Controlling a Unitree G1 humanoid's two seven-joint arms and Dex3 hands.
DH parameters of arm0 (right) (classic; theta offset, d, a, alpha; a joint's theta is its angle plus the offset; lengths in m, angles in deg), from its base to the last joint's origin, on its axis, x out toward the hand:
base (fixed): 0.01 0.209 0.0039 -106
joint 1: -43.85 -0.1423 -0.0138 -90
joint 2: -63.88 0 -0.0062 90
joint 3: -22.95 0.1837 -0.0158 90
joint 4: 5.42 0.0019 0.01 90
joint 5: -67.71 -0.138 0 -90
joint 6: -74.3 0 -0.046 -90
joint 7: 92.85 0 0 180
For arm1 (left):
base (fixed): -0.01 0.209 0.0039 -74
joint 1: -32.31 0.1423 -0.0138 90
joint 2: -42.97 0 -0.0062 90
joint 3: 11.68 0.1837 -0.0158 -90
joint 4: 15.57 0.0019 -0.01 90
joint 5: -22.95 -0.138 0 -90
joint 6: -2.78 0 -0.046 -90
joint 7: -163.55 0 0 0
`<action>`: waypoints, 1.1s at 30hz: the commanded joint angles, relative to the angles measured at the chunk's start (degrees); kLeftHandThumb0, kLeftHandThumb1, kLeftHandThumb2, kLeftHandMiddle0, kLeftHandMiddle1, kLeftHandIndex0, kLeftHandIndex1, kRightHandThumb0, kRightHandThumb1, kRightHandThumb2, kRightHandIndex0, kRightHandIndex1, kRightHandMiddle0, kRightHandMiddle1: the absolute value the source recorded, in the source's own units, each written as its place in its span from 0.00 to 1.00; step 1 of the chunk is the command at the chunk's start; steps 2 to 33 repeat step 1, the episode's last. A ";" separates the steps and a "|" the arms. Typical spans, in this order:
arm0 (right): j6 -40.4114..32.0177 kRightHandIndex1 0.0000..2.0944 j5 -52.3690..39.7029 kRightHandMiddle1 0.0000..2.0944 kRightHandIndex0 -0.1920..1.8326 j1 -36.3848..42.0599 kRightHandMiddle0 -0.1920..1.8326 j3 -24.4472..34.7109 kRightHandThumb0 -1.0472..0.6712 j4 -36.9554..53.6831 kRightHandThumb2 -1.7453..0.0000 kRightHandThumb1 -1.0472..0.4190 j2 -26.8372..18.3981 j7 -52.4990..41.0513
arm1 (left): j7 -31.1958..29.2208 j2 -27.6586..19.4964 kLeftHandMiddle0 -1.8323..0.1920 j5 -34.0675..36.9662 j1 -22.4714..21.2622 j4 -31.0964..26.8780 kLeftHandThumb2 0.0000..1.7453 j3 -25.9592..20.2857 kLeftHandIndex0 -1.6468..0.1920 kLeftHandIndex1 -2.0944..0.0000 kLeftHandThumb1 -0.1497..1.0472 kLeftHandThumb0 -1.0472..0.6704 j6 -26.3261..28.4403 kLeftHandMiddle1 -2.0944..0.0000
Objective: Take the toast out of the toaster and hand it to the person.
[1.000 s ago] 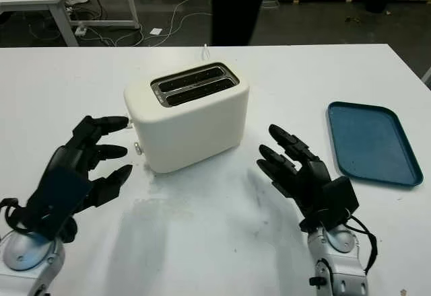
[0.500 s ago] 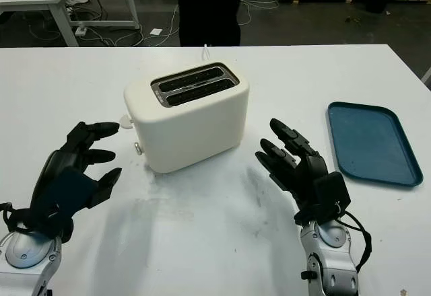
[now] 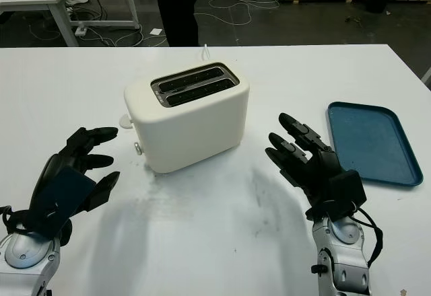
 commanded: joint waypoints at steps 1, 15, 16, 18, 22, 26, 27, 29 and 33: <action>-0.82 0.00 0.19 0.00 0.36 0.11 0.34 -0.48 0.32 1.01 1.00 0.15 -0.22 0.07 | -0.09 -0.23 0.86 -0.57 0.25 -0.32 0.27 0.19 0.77 0.72 0.89 0.72 -0.52 0.43; -0.82 0.00 0.19 0.00 0.36 0.11 0.34 -0.48 0.32 1.01 1.00 0.15 -0.22 0.07 | -0.09 -0.23 0.86 -0.57 0.25 -0.32 0.27 0.19 0.77 0.72 0.89 0.72 -0.52 0.43; -0.82 0.00 0.19 0.00 0.36 0.11 0.34 -0.48 0.32 1.01 1.00 0.15 -0.22 0.07 | -0.09 -0.23 0.86 -0.57 0.25 -0.32 0.27 0.19 0.77 0.72 0.89 0.72 -0.52 0.43; -0.82 0.00 0.19 0.00 0.36 0.11 0.34 -0.48 0.32 1.01 1.00 0.15 -0.22 0.07 | -0.09 -0.23 0.86 -0.57 0.25 -0.32 0.27 0.19 0.77 0.72 0.89 0.72 -0.52 0.43; -0.82 0.00 0.19 0.00 0.36 0.11 0.34 -0.48 0.32 1.01 1.00 0.15 -0.22 0.07 | -0.09 -0.23 0.86 -0.57 0.25 -0.32 0.27 0.19 0.77 0.72 0.89 0.72 -0.52 0.43; -0.82 0.00 0.19 0.00 0.36 0.11 0.34 -0.48 0.32 1.01 1.00 0.15 -0.22 0.07 | -0.09 -0.23 0.86 -0.57 0.25 -0.32 0.27 0.19 0.77 0.72 0.89 0.72 -0.52 0.43; -0.82 0.00 0.19 0.00 0.36 0.11 0.34 -0.48 0.32 1.01 1.00 0.15 -0.22 0.07 | -0.09 -0.23 0.86 -0.57 0.25 -0.32 0.27 0.19 0.77 0.72 0.89 0.72 -0.52 0.43; -0.82 0.00 0.19 0.00 0.36 0.11 0.34 -0.48 0.32 1.01 1.00 0.15 -0.22 0.07 | -0.09 -0.23 0.86 -0.57 0.25 -0.32 0.27 0.19 0.77 0.72 0.89 0.72 -0.52 0.43; -0.82 0.00 0.19 0.00 0.36 0.11 0.34 -0.48 0.32 1.01 1.00 0.15 -0.22 0.07 | -0.09 -0.23 0.86 -0.57 0.25 -0.32 0.27 0.19 0.77 0.72 0.89 0.72 -0.52 0.43</action>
